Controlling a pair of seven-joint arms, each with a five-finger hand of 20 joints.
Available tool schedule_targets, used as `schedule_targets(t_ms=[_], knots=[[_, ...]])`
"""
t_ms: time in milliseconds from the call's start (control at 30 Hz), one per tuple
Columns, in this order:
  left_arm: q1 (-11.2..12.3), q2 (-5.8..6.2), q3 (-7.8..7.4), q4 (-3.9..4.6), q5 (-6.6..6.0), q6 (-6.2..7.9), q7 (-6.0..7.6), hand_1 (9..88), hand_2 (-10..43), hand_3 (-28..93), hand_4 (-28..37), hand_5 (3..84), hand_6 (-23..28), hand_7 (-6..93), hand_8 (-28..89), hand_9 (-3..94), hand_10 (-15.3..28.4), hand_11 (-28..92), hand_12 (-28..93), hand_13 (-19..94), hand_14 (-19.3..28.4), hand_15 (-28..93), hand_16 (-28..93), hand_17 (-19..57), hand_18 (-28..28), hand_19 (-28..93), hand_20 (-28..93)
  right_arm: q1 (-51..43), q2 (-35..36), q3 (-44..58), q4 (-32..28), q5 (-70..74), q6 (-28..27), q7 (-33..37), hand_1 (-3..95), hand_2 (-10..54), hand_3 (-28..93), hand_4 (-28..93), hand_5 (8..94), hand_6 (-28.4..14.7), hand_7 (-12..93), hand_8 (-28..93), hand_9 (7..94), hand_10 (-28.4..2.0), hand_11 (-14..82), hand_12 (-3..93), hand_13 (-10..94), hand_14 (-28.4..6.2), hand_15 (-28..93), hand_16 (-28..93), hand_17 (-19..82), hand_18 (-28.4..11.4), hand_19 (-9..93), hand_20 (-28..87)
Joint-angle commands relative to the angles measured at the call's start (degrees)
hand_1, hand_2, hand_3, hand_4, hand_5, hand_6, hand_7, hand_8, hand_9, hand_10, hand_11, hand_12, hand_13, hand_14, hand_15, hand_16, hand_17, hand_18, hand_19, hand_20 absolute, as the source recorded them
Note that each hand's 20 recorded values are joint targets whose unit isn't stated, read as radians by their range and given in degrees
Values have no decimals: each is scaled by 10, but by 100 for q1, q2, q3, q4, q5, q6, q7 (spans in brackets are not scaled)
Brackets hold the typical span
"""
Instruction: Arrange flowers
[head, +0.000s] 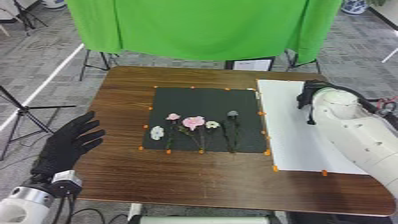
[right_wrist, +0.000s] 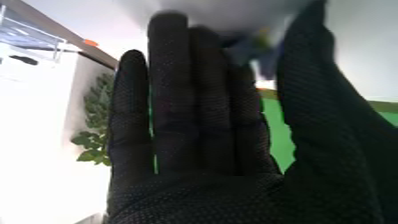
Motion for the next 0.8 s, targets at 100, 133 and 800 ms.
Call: schedule_targets(t_ms=[100,133,800], knots=[[59,-63,14,-23,9,-8,-6,249,-17,720,-283,288,46,197,-110,245,125,224,164,189,162,409,-18,-98,215,430,119,-349,123,-10,-224,13,352,-284,458,-95,826,-283,702,51,482,-37,899,-35,127,398,799,-13,392,336,245,-127,642,361],[57,-63,13,-16,5,-13,-5,248,-18,720,-283,288,46,197,-110,245,125,224,164,189,162,409,-18,-98,215,430,119,-371,153,-30,-261,10,471,-350,458,-95,832,-283,711,50,480,-36,904,-36,132,400,802,-14,399,338,247,-127,644,362],[-39,-45,35,15,21,-68,-16,248,-18,721,-283,292,47,197,-111,248,127,226,164,189,163,411,-18,-98,215,431,119,-2041,843,722,-3271,-560,715,-1572,447,-95,872,-283,728,46,493,-41,913,-43,142,426,800,-20,437,346,251,-128,638,360]])
